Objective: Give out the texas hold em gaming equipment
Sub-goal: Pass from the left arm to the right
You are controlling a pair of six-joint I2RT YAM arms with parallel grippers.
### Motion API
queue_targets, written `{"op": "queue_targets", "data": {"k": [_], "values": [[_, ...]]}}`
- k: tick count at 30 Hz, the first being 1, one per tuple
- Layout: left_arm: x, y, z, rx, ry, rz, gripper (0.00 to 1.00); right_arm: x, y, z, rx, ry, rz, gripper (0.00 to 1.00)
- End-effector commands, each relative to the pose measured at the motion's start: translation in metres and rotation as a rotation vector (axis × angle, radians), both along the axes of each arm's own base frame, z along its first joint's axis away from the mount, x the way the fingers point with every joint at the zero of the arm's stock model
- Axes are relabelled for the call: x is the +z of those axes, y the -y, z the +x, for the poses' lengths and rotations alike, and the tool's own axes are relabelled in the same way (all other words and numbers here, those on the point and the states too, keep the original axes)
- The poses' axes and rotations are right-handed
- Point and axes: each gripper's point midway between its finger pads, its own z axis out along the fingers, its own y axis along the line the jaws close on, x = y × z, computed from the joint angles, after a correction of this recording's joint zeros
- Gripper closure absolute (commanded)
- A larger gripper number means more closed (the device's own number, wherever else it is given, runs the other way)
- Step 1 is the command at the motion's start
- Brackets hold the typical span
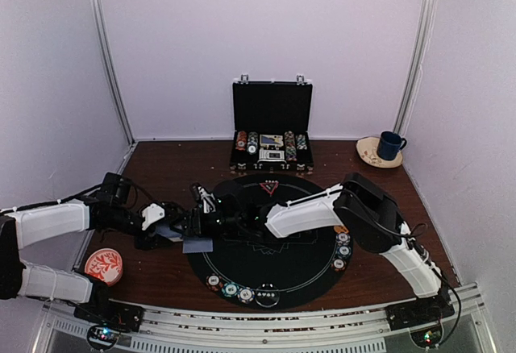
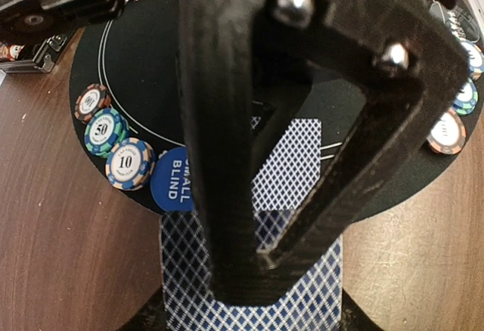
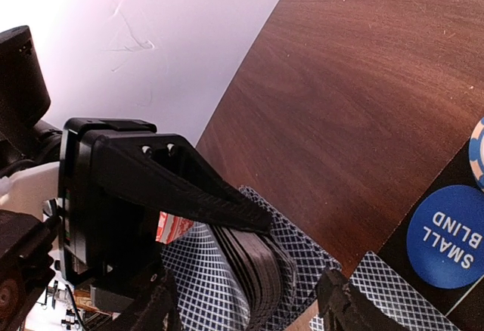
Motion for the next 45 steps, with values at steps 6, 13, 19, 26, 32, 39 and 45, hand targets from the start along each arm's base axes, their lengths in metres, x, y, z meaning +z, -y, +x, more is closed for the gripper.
{"op": "queue_targets", "data": {"k": [6, 13, 19, 26, 32, 39, 45], "values": [[0.006, 0.004, -0.001, -0.029, 0.026, -0.035, 0.77, -0.022, -0.003, 0.007, -0.040, 0.011, -0.071, 0.39], [0.006, 0.004, -0.001, -0.030, 0.025, -0.034, 0.77, 0.000, 0.007, 0.009, -0.069, 0.048, -0.058, 0.38], [0.007, 0.004, -0.001, -0.028, 0.028, -0.034, 0.77, 0.003, 0.008, 0.004, -0.052, 0.003, -0.048, 0.37], [0.010, 0.004, 0.001, -0.019, 0.049, -0.037, 0.77, -0.002, 0.006, -0.009, -0.020, -0.120, 0.025, 0.34], [0.010, 0.004, 0.002, -0.018, 0.048, -0.038, 0.77, 0.010, -0.001, -0.018, 0.021, -0.189, 0.122, 0.27], [0.010, 0.004, 0.001, -0.019, 0.048, -0.037, 0.77, 0.009, -0.008, -0.018, 0.023, -0.225, 0.151, 0.27], [0.010, 0.004, 0.001, -0.020, 0.049, -0.038, 0.77, 0.000, -0.011, -0.019, 0.022, -0.249, 0.152, 0.28]]}}
